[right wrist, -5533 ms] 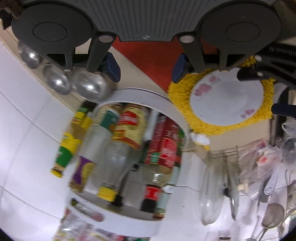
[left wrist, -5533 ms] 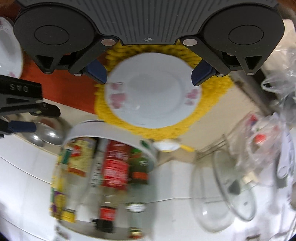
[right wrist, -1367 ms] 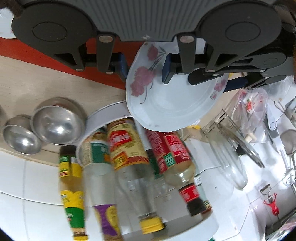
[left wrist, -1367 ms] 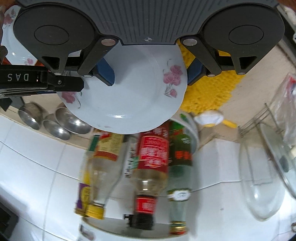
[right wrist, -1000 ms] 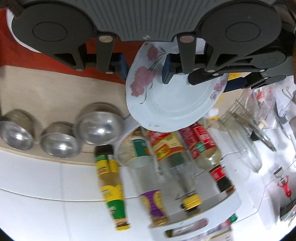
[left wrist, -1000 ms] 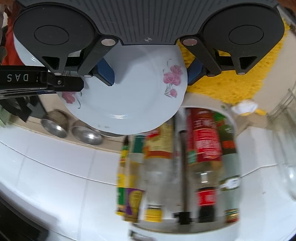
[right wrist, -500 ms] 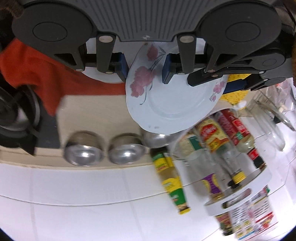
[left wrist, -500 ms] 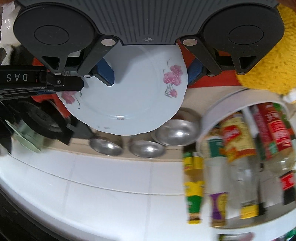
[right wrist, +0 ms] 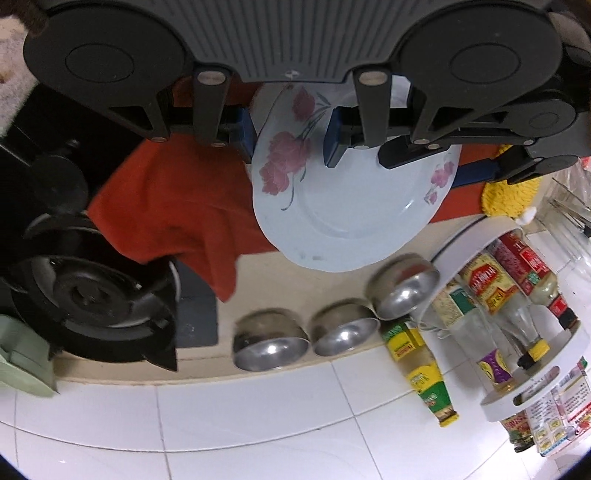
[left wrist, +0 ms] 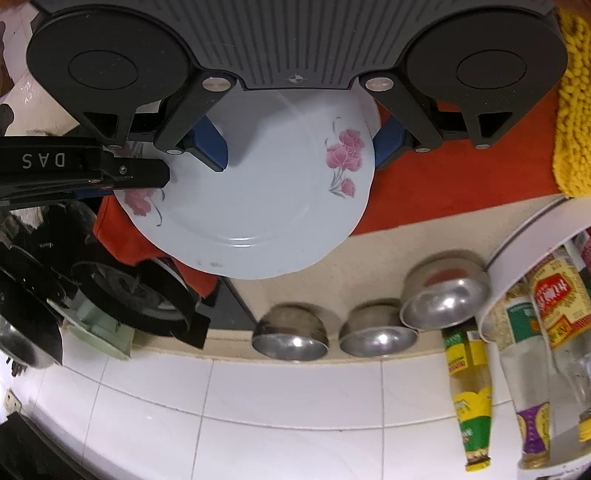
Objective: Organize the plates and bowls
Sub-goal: 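Lower the second plate onto the first plate and open both tools, then move both tools toward the steel bowls beside the sauce turntable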
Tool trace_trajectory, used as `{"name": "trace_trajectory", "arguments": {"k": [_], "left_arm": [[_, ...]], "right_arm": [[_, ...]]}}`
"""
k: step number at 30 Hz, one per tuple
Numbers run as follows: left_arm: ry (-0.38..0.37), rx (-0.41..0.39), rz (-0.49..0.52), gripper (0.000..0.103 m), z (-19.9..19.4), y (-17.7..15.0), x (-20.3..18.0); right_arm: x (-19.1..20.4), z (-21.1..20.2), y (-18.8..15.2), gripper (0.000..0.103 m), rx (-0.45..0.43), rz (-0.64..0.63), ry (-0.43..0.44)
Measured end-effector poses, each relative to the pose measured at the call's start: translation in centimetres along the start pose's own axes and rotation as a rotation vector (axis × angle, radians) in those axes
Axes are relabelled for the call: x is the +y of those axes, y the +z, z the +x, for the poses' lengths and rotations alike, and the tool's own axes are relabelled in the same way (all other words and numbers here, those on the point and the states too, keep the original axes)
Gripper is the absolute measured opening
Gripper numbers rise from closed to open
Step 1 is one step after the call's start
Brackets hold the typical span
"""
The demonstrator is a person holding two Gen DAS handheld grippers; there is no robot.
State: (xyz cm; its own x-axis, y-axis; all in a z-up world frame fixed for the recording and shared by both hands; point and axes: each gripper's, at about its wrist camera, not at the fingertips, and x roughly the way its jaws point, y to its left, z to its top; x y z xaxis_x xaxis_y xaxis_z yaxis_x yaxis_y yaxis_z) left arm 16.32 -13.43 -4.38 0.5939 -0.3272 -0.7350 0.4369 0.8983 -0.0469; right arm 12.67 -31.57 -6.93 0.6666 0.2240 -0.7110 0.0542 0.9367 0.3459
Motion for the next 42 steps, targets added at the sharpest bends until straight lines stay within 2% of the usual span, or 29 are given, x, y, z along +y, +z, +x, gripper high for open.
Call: {"name": "trace_trajectory", "arguments": {"k": [8,10,15,18,22,24,26,32,37,42], "left_arm": [[0.007,0.050,-0.022,0.088,1.6,-1.1,-0.8],[0.012,0.052,-0.036,0.085,1.9,-1.2,-0.6],[0.024,0.035,-0.032,0.085,1.5,-1.0,-0.2],[0.024,0.011,-0.021,0.085,1.0,-0.3,0.5],[0.020,-0.023,-0.023,0.086,0.8,1.2,1.6],[0.025,-0.029,-0.020,0.086,0.9,1.9,2.2],[0.027,-0.031,-0.015,0.086,1.0,2.4,3.0],[0.044,-0.019,-0.047,0.087,1.6,3.7,6.7],[0.076,-0.033,-0.123,0.088,1.6,4.6,10.6],[0.086,-0.033,-0.241,0.088,2.7,5.5,13.8]], "right_arm": [[-1.0,0.7,-0.9,0.036,0.016,-0.040,-0.030],[-0.8,1.1,-1.0,0.036,0.012,-0.076,-0.041],[-0.6,1.6,-0.9,0.037,0.014,-0.121,-0.044],[0.3,1.3,-0.6,0.037,-0.042,-0.212,-0.096],[1.0,1.9,0.1,0.039,-0.017,-0.203,-0.075],[0.5,2.2,0.5,0.039,0.009,-0.148,-0.031],[0.1,2.6,1.2,0.039,0.025,-0.089,-0.003],[1.1,2.8,3.2,0.039,-0.039,-0.097,-0.064],[2.4,4.2,5.0,0.039,-0.048,-0.126,-0.080],[5.3,6.7,7.2,0.039,-0.026,-0.184,-0.050]]}}
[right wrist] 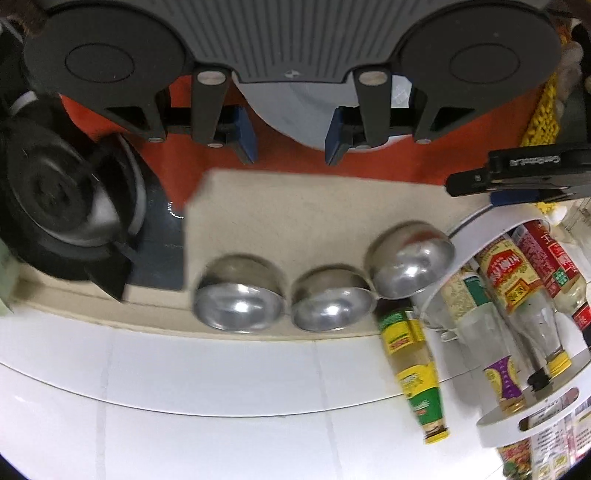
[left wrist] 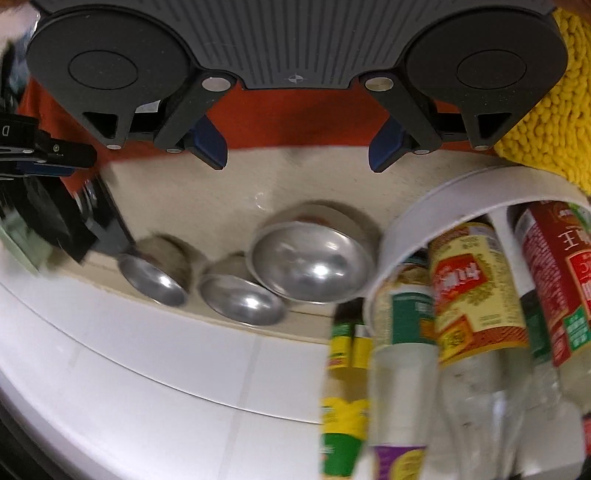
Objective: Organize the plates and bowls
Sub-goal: 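Move both tools toward the steel bowls beside the sauce turntable, then grasp the rim of the nearest steel bowl with both tools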
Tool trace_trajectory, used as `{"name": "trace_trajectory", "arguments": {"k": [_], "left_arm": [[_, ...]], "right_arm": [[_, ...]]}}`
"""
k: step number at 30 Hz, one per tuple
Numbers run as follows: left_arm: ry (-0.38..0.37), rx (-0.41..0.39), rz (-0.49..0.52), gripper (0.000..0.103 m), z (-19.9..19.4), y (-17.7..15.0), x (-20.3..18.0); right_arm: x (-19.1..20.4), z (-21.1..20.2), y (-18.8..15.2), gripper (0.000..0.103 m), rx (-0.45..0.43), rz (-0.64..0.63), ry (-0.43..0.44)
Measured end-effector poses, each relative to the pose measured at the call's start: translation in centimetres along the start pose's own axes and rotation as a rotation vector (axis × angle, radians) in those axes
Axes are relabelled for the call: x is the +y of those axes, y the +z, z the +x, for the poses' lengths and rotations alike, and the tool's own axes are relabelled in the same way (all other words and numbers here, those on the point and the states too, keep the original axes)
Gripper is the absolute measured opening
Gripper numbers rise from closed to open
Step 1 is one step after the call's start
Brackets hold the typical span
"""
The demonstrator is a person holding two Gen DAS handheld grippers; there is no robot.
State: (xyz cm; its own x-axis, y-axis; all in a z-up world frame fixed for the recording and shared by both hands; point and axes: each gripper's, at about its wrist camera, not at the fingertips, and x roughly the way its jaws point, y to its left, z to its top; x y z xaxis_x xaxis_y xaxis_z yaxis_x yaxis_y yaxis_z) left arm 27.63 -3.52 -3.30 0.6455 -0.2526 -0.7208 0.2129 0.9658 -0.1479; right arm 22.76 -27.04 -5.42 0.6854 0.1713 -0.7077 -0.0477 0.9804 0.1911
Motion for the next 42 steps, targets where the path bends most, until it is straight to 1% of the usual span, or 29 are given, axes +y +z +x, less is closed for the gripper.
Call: {"name": "trace_trajectory", "arguments": {"k": [2,4,8,10,13,15,18,20,24,27,29,31,32,34,35,38,40,42], "left_arm": [[0.024,-0.008,-0.041,0.088,0.3,0.6,0.7],[0.032,-0.018,-0.096,0.088,0.6,1.3,1.2],[0.072,-0.033,-0.188,0.089,1.5,2.6,1.7],[0.086,-0.017,-0.234,0.089,2.4,3.1,1.9],[0.110,-0.007,-0.280,0.088,3.8,3.6,2.0],[0.126,-0.007,-0.297,0.087,4.5,3.8,2.1],[0.140,0.010,-0.317,0.082,5.8,4.0,2.2],[0.151,0.022,-0.316,0.077,6.5,4.1,2.2],[0.159,0.053,-0.309,0.073,8.3,4.6,2.5],[0.116,0.070,-0.275,0.068,8.7,4.3,2.0],[0.068,0.079,-0.237,0.065,8.5,4.0,1.3],[0.047,0.084,-0.188,0.066,7.9,3.5,0.3],[0.024,0.088,-0.168,0.067,7.5,3.1,0.0],[-0.020,0.102,-0.154,0.070,6.8,2.3,-0.3],[-0.022,0.105,-0.150,0.074,6.7,2.1,-0.4],[0.001,0.095,-0.140,0.075,6.3,1.8,0.0],[0.016,0.098,-0.178,0.078,6.8,2.3,0.7],[0.026,0.097,-0.200,0.080,7.2,2.7,1.1]], "right_arm": [[1.2,1.1,1.3,0.039,0.005,-0.034,0.007],[2.2,2.5,2.8,0.039,0.020,-0.045,0.046],[2.8,6.1,6.4,0.039,0.051,-0.027,0.122],[2.7,8.3,7.8,0.039,0.086,0.010,0.166],[2.7,11.4,9.0,0.039,0.130,0.056,0.224],[2.8,13.3,9.6,0.039,0.165,0.075,0.263],[3.1,15.5,10.1,0.039,0.210,0.088,0.327],[3.6,16.8,10.3,0.036,0.225,0.083,0.343],[4.0,18.6,10.3,0.034,0.256,0.082,0.365],[3.6,19.0,9.9,0.029,0.281,0.095,0.381],[3.5,18.3,9.6,0.023,0.297,0.075,0.399],[3.7,17.3,9.2,0.023,0.300,0.026,0.379],[3.6,16.6,8.9,0.023,0.303,0.003,0.367],[3.0,15.4,8.4,0.023,0.316,-0.017,0.363],[2.6,14.9,8.1,0.023,0.321,-0.020,0.355],[1.7,14.1,7.8,0.023,0.318,-0.022,0.319],[1.1,14.2,8.0,0.024,0.315,0.013,0.305],[0.5,14.3,8.2,0.025,0.313,0.049,0.304]]}}
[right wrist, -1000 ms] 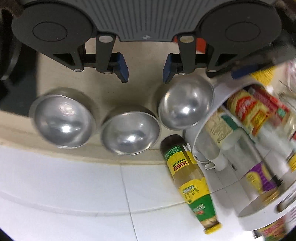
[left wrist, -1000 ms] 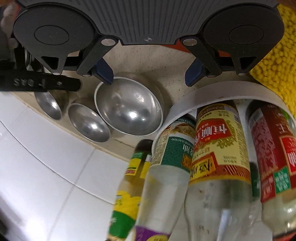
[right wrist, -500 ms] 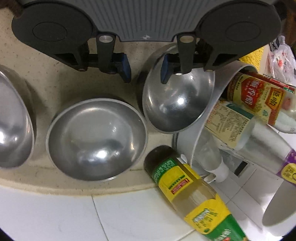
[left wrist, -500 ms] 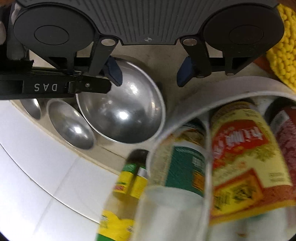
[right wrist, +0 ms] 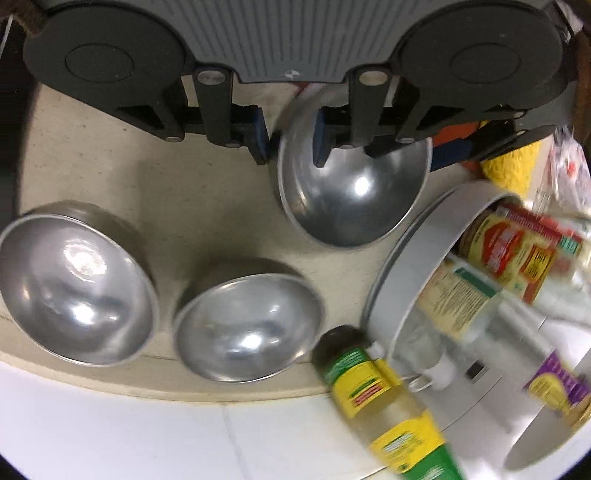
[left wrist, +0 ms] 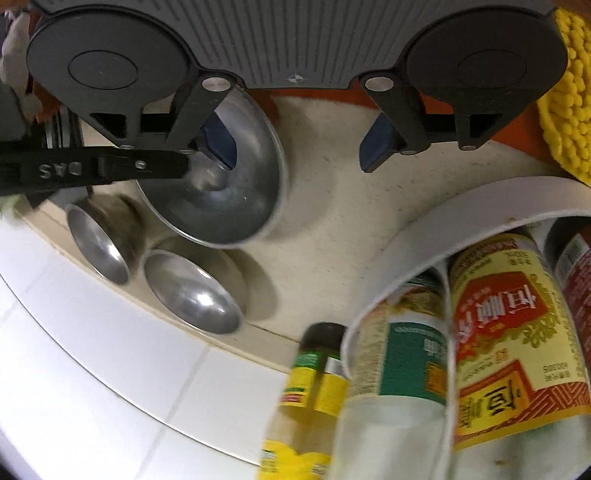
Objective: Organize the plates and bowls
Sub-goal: 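Grasp the rim of the nearest steel bowl with both tools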
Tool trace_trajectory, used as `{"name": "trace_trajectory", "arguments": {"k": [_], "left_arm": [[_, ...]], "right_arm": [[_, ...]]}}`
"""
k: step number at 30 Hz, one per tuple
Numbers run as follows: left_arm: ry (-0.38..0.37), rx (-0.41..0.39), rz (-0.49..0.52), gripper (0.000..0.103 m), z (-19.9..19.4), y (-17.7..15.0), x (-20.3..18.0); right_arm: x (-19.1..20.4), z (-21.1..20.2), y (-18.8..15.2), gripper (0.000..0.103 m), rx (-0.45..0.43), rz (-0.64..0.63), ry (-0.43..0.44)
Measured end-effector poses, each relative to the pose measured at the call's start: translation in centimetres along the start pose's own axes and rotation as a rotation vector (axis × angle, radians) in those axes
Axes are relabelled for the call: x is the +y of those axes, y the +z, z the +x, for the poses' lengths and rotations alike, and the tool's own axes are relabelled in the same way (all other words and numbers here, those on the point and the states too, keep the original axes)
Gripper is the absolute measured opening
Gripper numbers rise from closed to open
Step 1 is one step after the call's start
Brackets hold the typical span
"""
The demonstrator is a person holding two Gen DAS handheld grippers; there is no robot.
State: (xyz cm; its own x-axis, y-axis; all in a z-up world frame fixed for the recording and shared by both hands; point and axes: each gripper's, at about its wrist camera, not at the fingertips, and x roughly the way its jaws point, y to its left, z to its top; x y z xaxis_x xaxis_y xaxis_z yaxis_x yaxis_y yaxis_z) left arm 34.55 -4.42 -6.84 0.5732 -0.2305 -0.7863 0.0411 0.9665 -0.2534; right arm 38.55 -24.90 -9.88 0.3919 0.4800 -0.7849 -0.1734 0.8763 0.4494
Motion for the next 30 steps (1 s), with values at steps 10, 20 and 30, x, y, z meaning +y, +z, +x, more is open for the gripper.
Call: {"name": "trace_trajectory", "arguments": {"k": [10,20,30], "left_arm": [[0.037,0.002,0.106,0.052,1.5,-0.7,-2.3],[0.046,-0.059,0.178,0.043,-1.3,-0.8,-4.2],[0.061,-0.180,0.201,0.045,-6.8,-0.9,-6.9]], "right_arm": [[-0.5,-0.2,-1.5,0.026,-0.017,0.015,-0.009],[1.2,-1.3,-1.8,0.018,-0.065,-0.055,-0.022],[3.6,-7.5,-2.7,0.018,-0.184,-0.141,-0.026]]}}
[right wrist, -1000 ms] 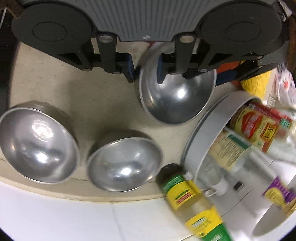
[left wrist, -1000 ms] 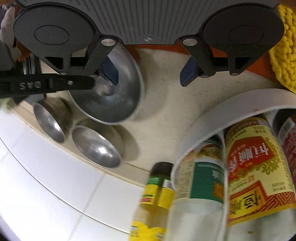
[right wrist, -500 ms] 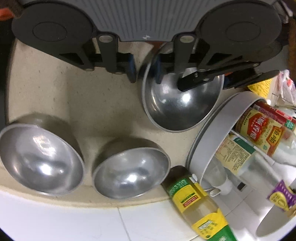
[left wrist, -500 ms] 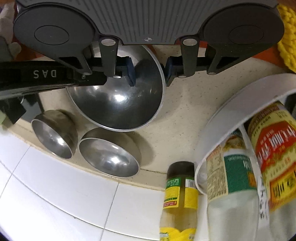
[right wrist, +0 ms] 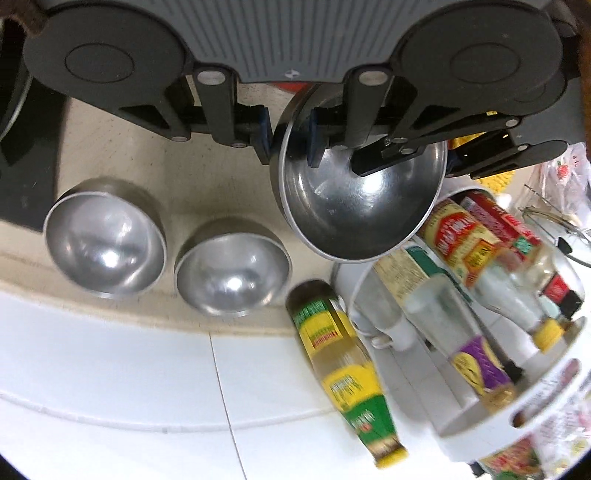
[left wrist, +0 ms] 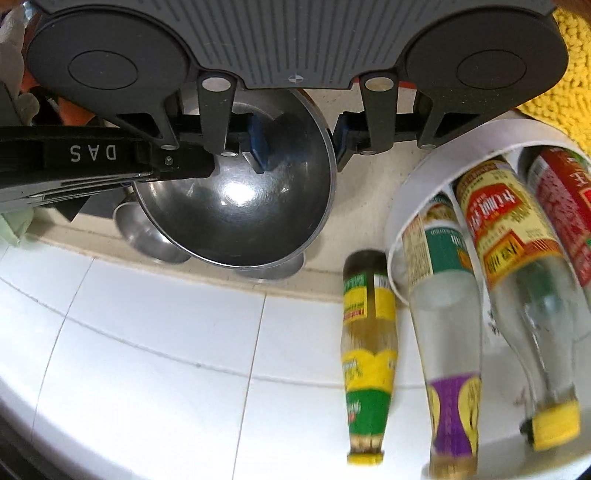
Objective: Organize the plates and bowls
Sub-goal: 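Grasp the rim of the nearest steel bowl with both tools, then lift the steel bowl and carry it with both tools to the stacked plates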
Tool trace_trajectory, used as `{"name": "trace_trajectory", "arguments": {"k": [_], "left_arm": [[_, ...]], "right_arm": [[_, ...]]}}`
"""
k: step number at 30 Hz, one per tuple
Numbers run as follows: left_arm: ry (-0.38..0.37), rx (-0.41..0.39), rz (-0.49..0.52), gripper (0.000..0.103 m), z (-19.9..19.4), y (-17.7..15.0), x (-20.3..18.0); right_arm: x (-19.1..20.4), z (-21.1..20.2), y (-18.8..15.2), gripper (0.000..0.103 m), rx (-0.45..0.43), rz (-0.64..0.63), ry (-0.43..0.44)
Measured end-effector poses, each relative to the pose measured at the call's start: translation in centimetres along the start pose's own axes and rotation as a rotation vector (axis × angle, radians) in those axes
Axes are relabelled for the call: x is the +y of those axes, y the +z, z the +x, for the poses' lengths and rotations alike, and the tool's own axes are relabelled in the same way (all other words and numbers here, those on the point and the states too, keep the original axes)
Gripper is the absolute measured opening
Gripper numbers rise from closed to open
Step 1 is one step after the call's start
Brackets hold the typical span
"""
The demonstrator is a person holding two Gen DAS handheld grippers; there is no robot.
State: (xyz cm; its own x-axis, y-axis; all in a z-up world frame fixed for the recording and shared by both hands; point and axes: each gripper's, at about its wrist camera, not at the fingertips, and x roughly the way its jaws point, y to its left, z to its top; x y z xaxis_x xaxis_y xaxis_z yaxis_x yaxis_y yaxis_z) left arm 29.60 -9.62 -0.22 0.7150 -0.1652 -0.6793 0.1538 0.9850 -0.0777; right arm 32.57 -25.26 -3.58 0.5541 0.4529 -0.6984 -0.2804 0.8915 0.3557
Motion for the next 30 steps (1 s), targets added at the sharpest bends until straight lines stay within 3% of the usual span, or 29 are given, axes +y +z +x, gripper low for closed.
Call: {"name": "trace_trajectory", "arguments": {"k": [7,18,30], "left_arm": [[0.005,-0.043,-0.001,0.048,-3.4,-0.8,-2.2],[-0.069,-0.050,0.033,0.048,-7.4,-3.8,-3.5],[-0.158,0.027,0.106,0.049,-10.4,-9.4,-2.3]], "right_arm": [[0.6,-3.6,-0.7,0.018,-0.039,-0.059,0.000],[2.1,-8.1,-4.8,0.019,-0.063,-0.076,-0.049],[5.2,-10.3,-11.5,0.019,-0.012,0.015,-0.100]]}}
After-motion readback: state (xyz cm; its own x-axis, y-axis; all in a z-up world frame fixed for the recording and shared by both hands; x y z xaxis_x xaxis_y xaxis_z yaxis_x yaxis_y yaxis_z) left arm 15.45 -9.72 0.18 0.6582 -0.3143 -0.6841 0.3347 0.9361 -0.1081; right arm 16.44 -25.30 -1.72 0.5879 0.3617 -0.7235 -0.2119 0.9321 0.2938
